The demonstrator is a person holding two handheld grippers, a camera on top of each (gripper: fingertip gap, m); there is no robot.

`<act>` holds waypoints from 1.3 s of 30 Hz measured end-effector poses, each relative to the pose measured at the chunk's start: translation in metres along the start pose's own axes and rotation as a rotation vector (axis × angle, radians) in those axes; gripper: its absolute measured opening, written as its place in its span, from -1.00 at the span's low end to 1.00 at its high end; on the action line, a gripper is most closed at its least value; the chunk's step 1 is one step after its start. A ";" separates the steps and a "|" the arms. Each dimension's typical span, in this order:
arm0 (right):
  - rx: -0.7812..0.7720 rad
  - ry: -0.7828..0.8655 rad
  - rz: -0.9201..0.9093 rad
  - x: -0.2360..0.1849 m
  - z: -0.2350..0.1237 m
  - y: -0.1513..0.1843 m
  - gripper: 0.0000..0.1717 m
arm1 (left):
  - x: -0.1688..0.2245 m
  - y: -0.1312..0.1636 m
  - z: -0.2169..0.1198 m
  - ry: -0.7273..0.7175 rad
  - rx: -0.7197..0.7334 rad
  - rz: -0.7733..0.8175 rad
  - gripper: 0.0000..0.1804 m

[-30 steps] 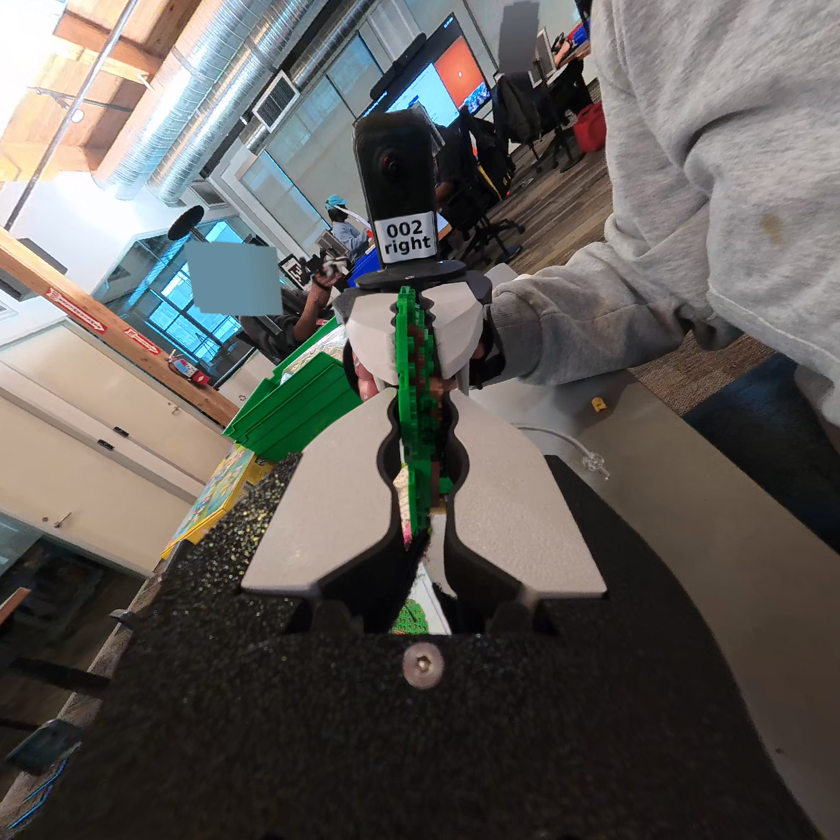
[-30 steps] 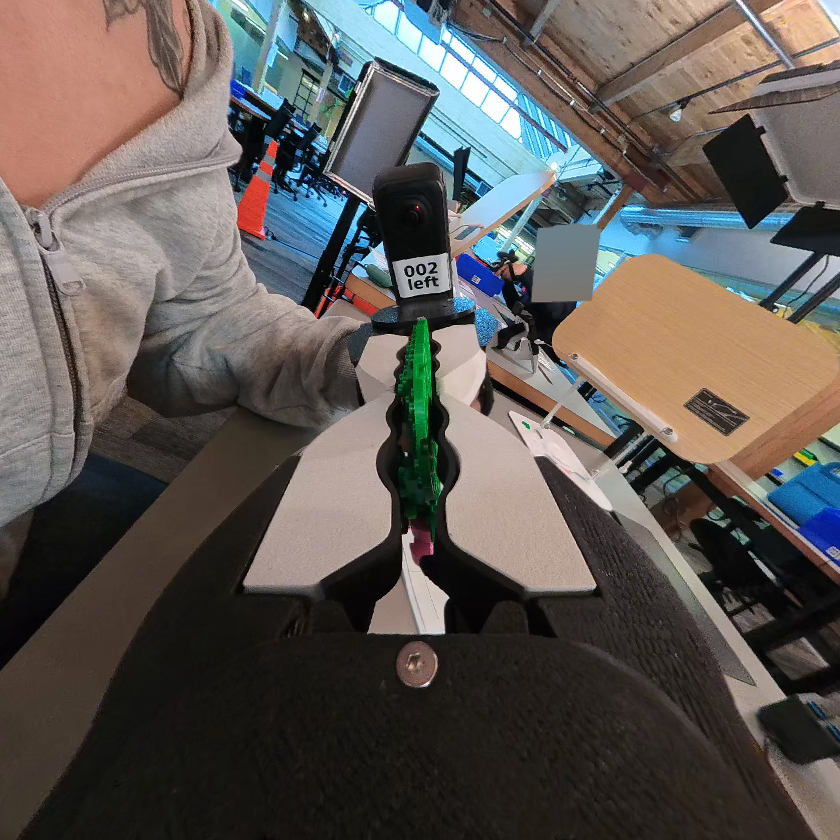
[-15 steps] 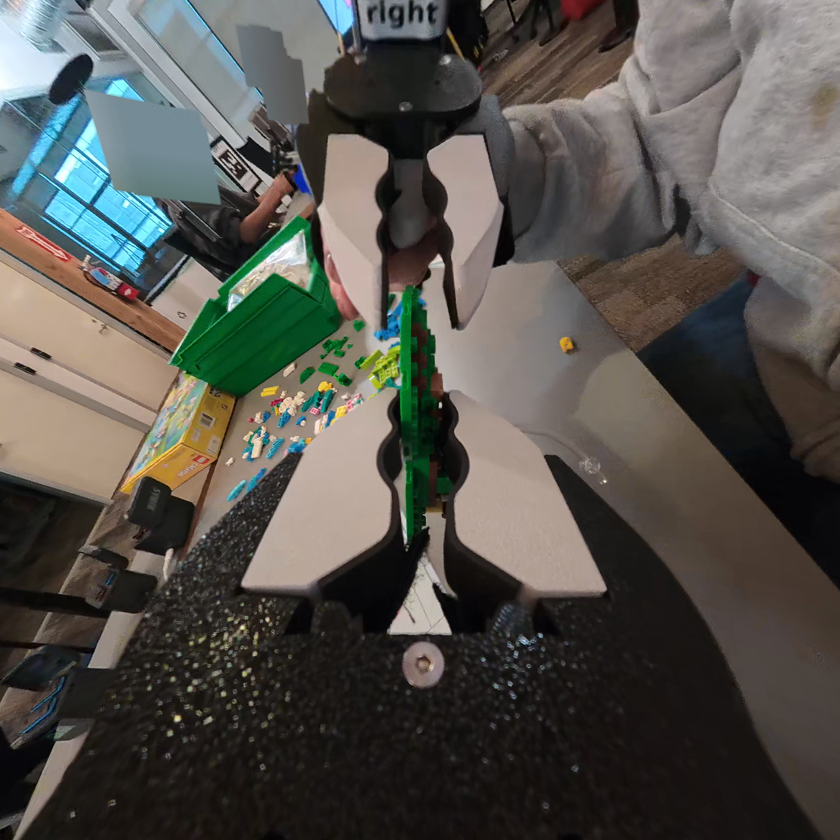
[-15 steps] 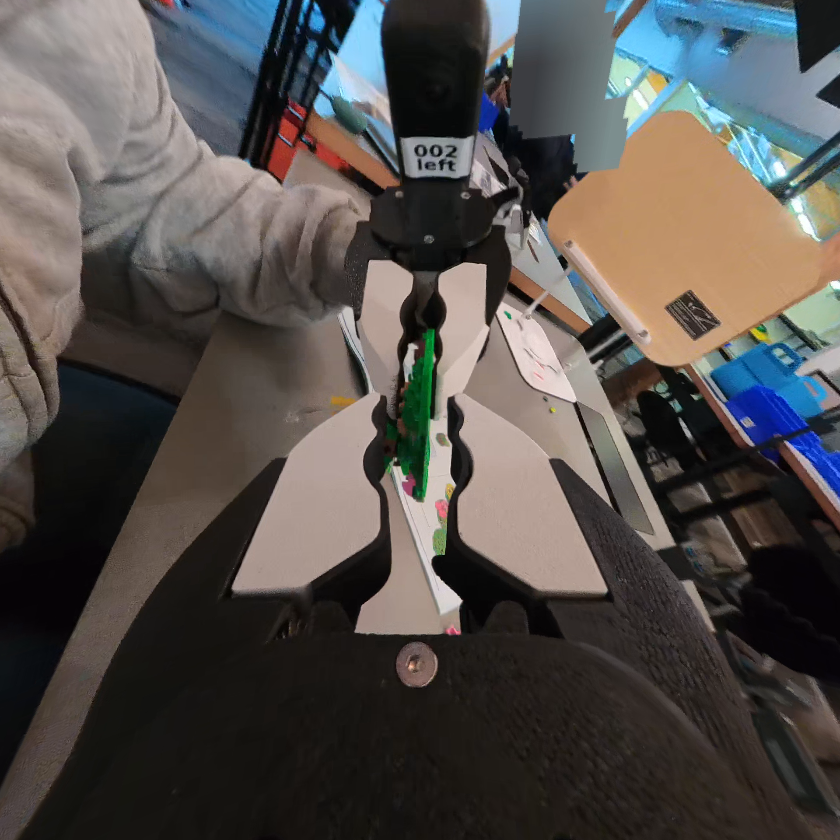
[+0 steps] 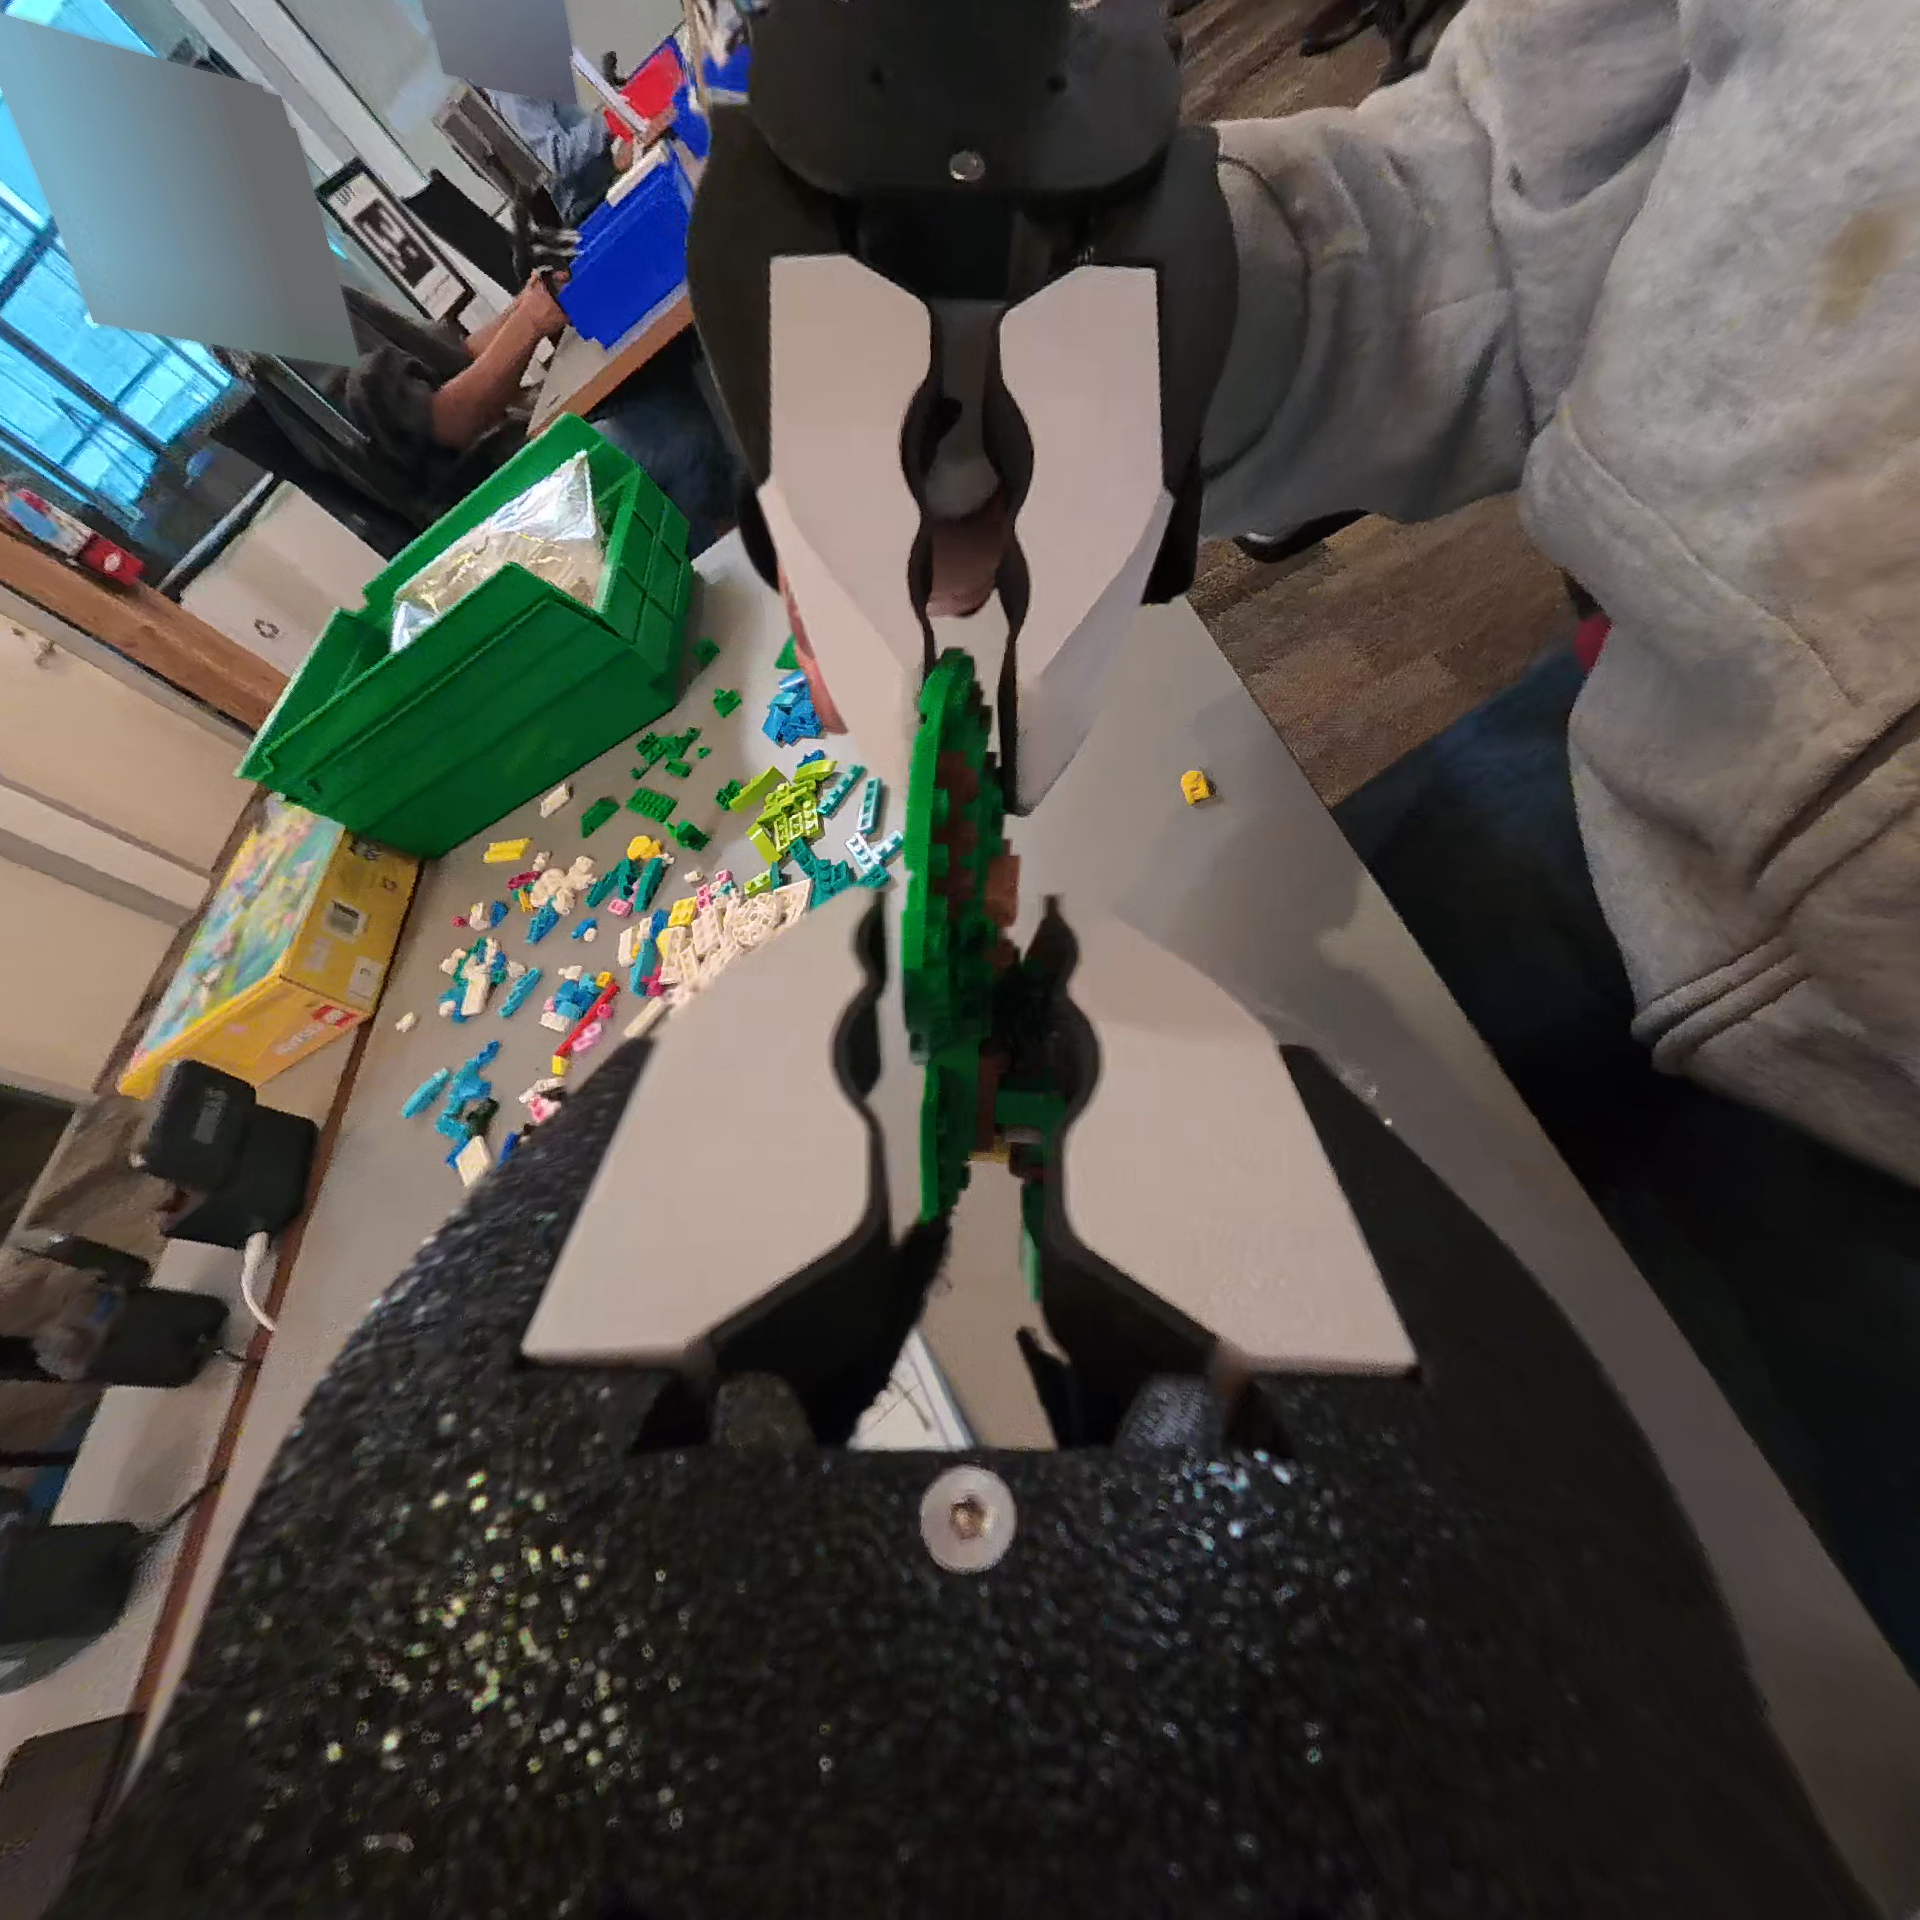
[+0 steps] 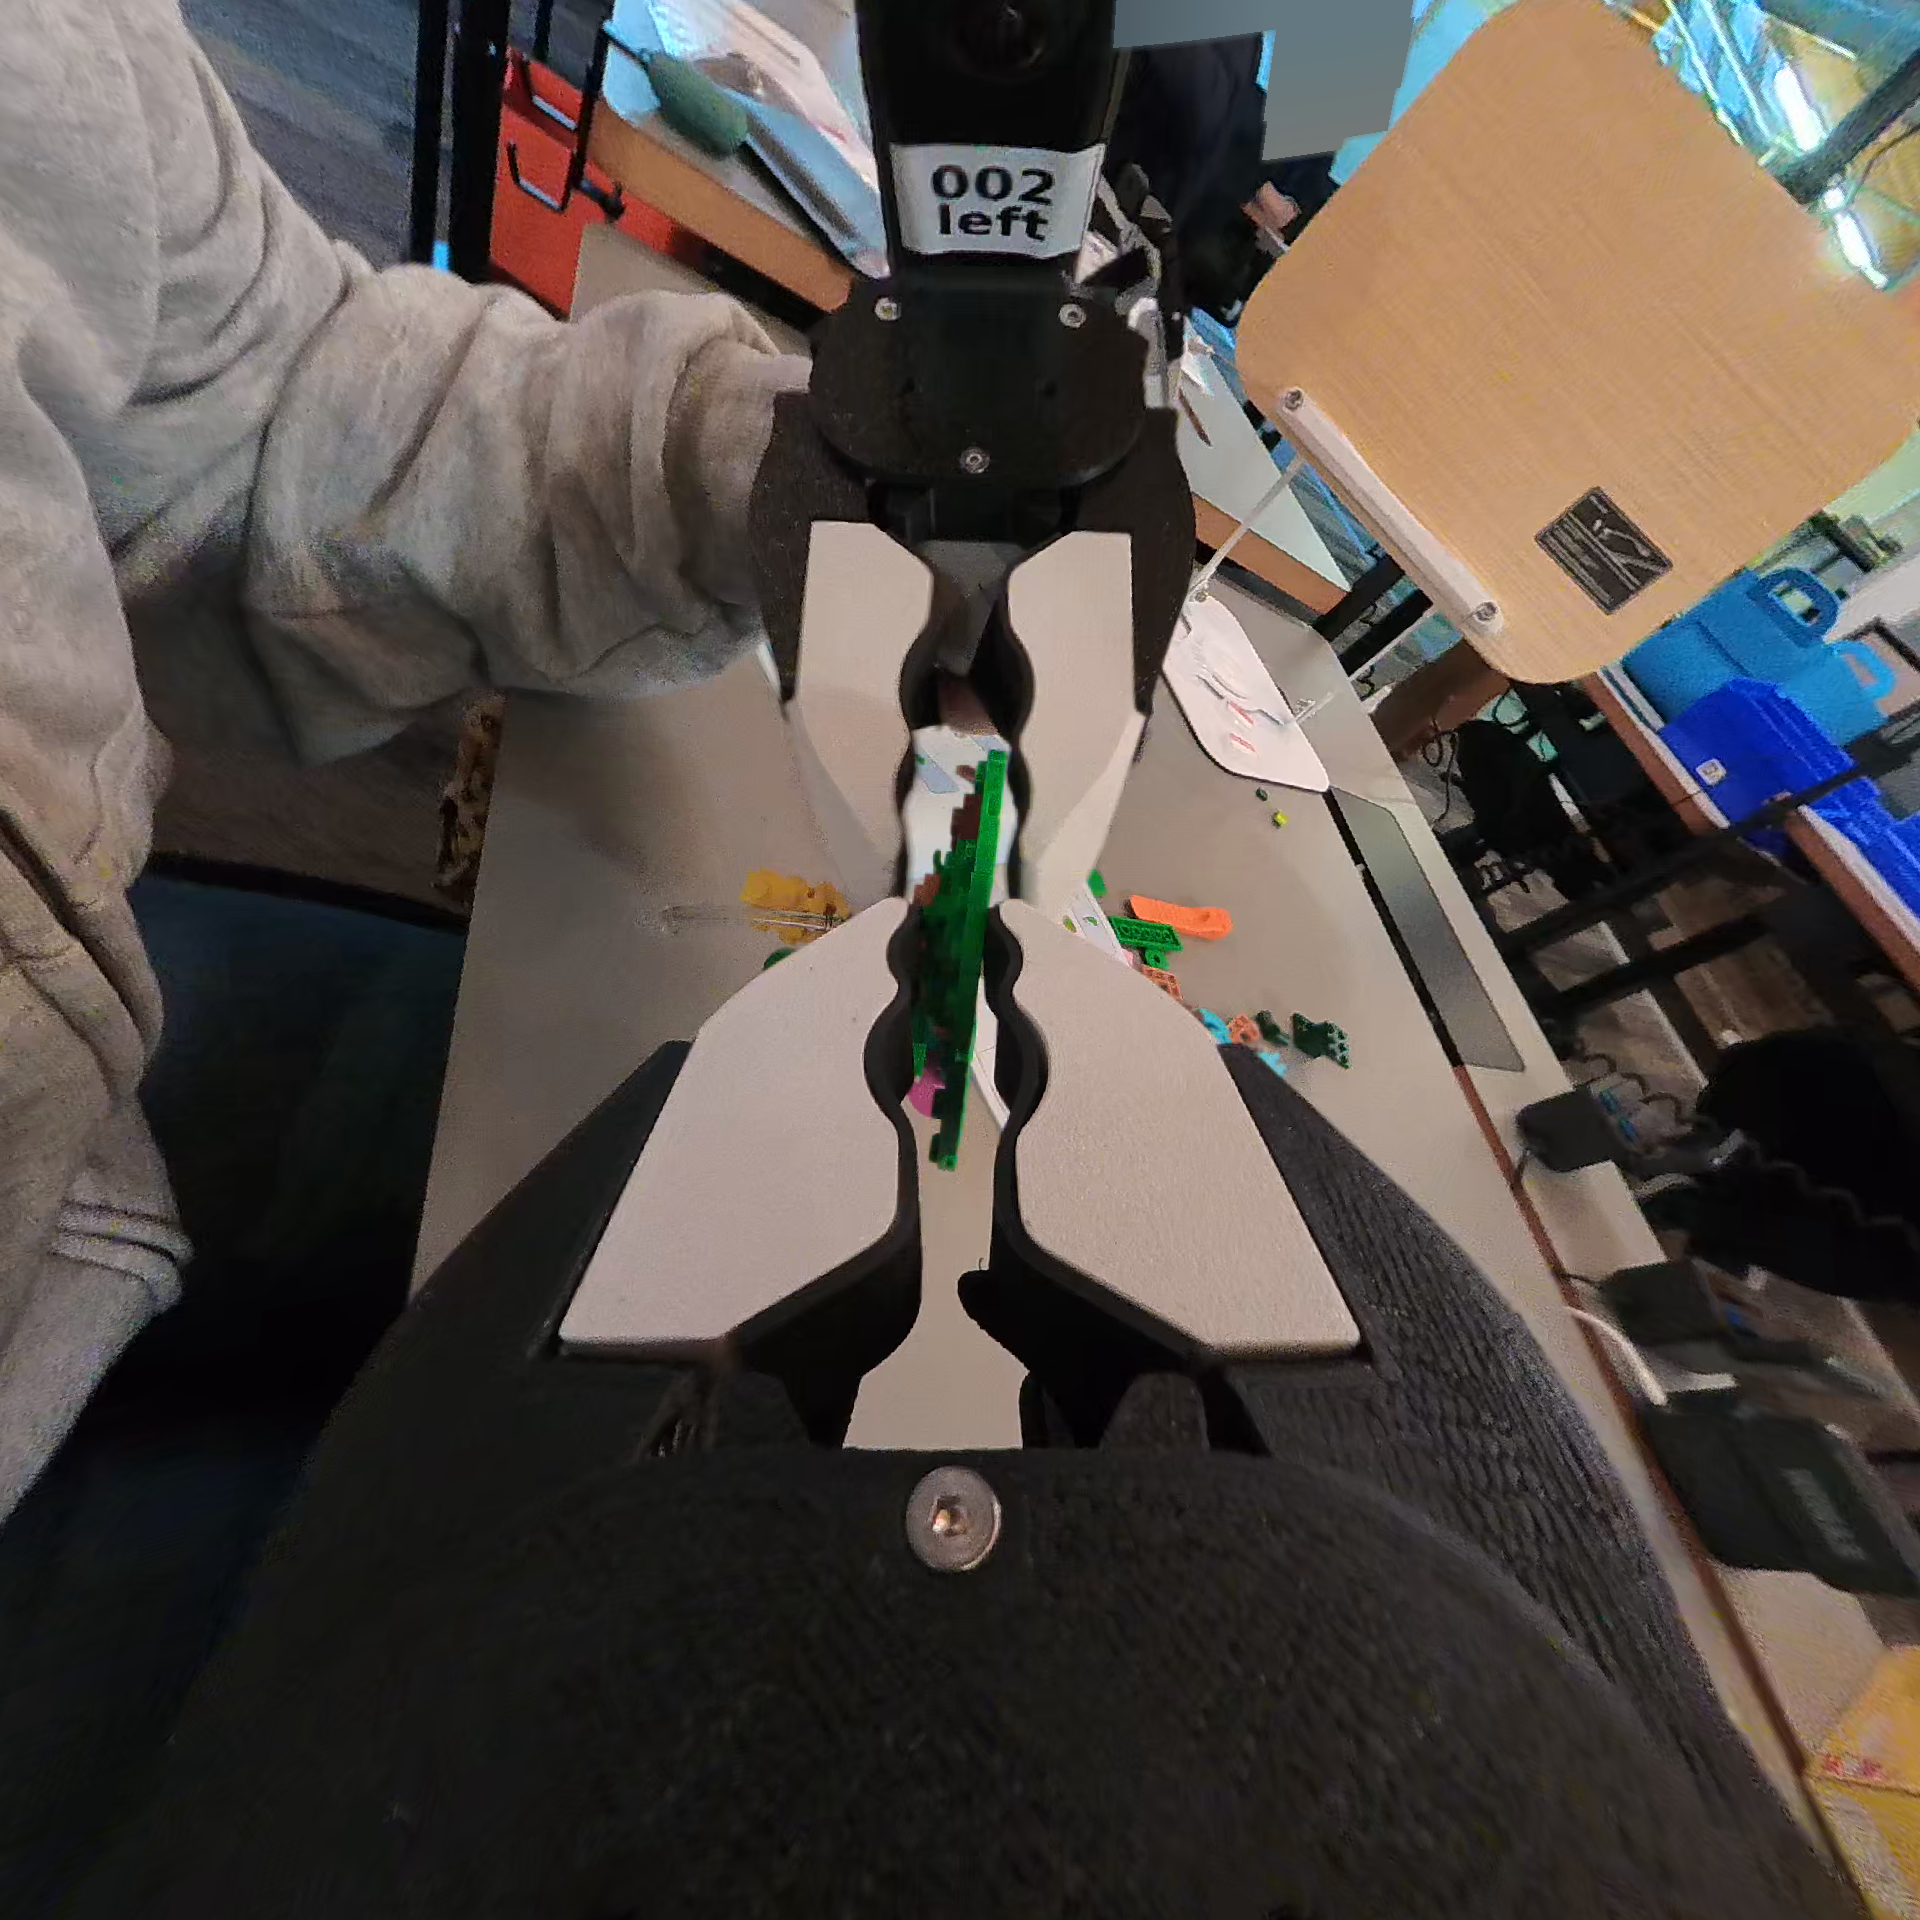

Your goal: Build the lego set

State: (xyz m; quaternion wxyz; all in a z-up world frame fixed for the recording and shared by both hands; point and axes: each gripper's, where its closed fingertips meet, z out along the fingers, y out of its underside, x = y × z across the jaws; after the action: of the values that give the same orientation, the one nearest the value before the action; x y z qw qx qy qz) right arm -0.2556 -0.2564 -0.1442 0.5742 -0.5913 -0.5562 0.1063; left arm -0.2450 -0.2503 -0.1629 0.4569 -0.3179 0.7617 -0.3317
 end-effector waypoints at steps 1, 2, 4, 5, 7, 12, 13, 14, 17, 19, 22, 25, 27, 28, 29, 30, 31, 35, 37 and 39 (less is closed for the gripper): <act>0.009 0.008 0.020 0.001 0.000 0.001 -0.90 | 0.002 -0.001 0.001 0.016 -0.003 -0.014 -0.55; 0.017 0.015 0.040 0.002 0.000 0.002 -0.90 | 0.002 -0.003 0.001 0.015 -0.001 -0.028 -0.45; 0.038 0.032 0.094 0.004 -0.002 0.005 -0.90 | -0.001 -0.009 -0.002 0.000 0.027 -0.052 -0.27; 0.052 0.044 0.129 0.005 -0.003 0.007 -0.90 | -0.004 -0.012 -0.005 -0.010 0.045 -0.070 -0.20; 0.086 0.086 0.235 0.012 -0.008 0.013 -0.90 | -0.011 -0.018 -0.018 -0.028 0.086 -0.119 -0.09; 0.198 0.197 0.803 0.034 -0.023 0.051 -0.91 | -0.029 -0.026 -0.050 -0.095 0.189 -0.225 0.07; 0.222 0.202 0.960 0.035 -0.023 0.062 -0.91 | -0.032 -0.026 -0.054 -0.111 0.200 -0.230 0.08; 0.235 0.203 1.109 0.034 -0.023 0.074 -0.91 | -0.034 -0.027 -0.057 -0.124 0.211 -0.231 0.08; 0.241 0.223 1.440 0.026 -0.023 0.108 -0.91 | -0.035 -0.030 -0.060 -0.131 0.233 -0.233 0.09; 0.224 0.252 1.565 0.020 -0.025 0.124 -0.91 | -0.035 -0.030 -0.060 -0.134 0.225 -0.228 0.10; 0.220 0.265 1.707 0.015 -0.029 0.137 -0.91 | -0.033 -0.030 -0.058 -0.130 0.218 -0.218 0.10; 0.218 0.283 1.798 0.012 -0.033 0.148 -0.91 | -0.033 -0.027 -0.057 -0.130 0.202 -0.213 0.10; 0.215 0.300 1.835 0.010 -0.035 0.155 -0.91 | -0.033 -0.026 -0.056 -0.128 0.198 -0.214 0.10; 0.216 0.309 1.845 0.011 -0.036 0.157 -0.90 | -0.032 -0.026 -0.055 -0.125 0.198 -0.214 0.10; 0.212 0.320 1.848 0.011 -0.037 0.159 -0.90 | -0.032 -0.025 -0.055 -0.124 0.198 -0.215 0.10; 0.204 0.335 1.847 0.011 -0.038 0.161 -0.89 | -0.032 -0.025 -0.055 -0.124 0.197 -0.216 0.10; 0.193 0.349 1.845 0.011 -0.038 0.163 -0.89 | -0.032 -0.025 -0.054 -0.122 0.199 -0.218 0.10; 0.110 0.393 1.841 0.008 -0.038 0.171 -0.68 | -0.031 -0.025 -0.053 -0.111 0.205 -0.224 0.10; 0.089 0.416 1.828 0.010 -0.039 0.171 -0.64 | -0.031 -0.025 -0.053 -0.112 0.202 -0.222 0.10; 0.040 0.446 1.791 0.012 -0.041 0.173 -0.56 | -0.031 -0.024 -0.054 -0.114 0.203 -0.222 0.10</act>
State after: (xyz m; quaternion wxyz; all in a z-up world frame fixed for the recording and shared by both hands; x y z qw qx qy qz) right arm -0.1274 -0.2224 -0.2627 0.3816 -0.7977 0.2341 0.4041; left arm -0.2777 -0.2282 -0.1087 0.4898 -0.3703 0.6573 -0.4369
